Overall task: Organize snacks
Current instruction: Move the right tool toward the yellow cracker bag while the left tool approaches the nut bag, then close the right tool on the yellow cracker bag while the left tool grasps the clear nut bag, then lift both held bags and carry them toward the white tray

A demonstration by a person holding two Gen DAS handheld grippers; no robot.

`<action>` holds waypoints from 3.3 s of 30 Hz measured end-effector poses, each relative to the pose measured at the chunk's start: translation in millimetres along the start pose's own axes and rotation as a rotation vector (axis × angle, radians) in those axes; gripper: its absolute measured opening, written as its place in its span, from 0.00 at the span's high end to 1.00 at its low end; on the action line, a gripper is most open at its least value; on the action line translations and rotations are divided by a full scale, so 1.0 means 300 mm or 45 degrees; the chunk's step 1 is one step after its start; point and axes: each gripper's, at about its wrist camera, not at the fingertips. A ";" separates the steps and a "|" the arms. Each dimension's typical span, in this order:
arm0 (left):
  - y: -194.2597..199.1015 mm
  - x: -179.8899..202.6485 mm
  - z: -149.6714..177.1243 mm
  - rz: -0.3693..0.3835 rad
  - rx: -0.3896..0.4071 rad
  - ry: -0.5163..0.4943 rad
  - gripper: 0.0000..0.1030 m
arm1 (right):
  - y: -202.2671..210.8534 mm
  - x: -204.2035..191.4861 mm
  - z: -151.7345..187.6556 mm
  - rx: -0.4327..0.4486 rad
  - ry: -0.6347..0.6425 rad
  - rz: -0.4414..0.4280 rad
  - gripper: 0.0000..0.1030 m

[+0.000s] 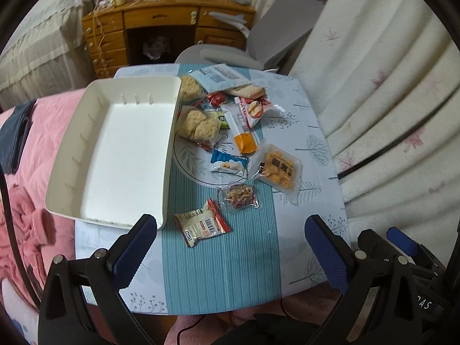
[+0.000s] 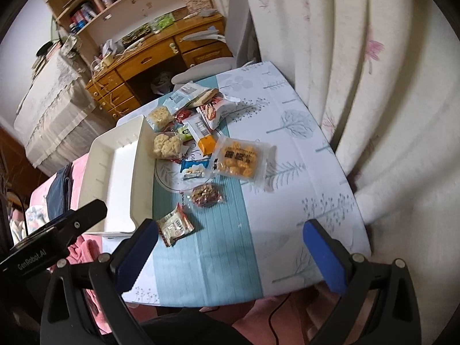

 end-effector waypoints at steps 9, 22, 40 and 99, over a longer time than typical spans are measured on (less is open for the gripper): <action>-0.174 0.074 -0.076 -0.084 -0.162 0.142 0.01 | -0.115 0.040 -0.153 0.015 0.278 -0.042 0.02; -0.466 0.115 -0.122 -0.169 -0.431 0.288 0.01 | -0.373 0.060 -0.265 -0.030 0.682 -0.139 0.02; -0.872 0.063 -0.105 -0.249 -0.699 0.358 0.01 | -0.713 0.025 -0.223 -0.057 1.176 -0.252 0.02; -0.629 0.103 -0.051 -0.045 -0.547 0.404 0.97 | -0.622 0.147 -0.211 -0.318 0.683 -0.157 0.22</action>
Point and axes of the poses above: each gripper's, at about its wrist camera, not at the fingertips, and y roughly against the way its jaws point, x to its right, z to its underside, and after that the axes turned 10 degrees about -y, right-handed
